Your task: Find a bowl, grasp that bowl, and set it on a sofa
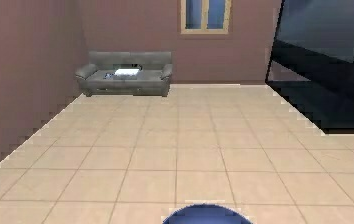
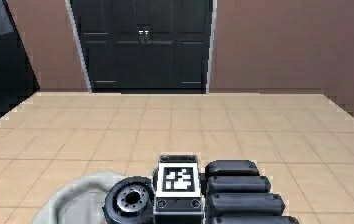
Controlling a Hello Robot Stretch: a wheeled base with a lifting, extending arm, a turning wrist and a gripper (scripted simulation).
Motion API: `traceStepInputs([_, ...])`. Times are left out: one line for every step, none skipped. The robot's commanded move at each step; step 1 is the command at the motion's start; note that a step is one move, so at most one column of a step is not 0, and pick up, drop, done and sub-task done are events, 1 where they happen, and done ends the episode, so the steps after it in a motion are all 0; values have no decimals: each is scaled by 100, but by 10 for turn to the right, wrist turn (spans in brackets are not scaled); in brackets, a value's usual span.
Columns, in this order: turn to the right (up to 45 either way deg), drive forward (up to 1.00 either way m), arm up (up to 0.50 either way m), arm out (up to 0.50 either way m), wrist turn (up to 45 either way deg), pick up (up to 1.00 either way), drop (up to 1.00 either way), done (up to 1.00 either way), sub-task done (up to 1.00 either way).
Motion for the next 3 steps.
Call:
traceStepInputs([0,100,0,0,0,0,0,0,0])
traceStepInputs([60,0,0,0,0,0,0,0,0])
traceStepInputs([0,20,0,0,0,0,0,0,0])
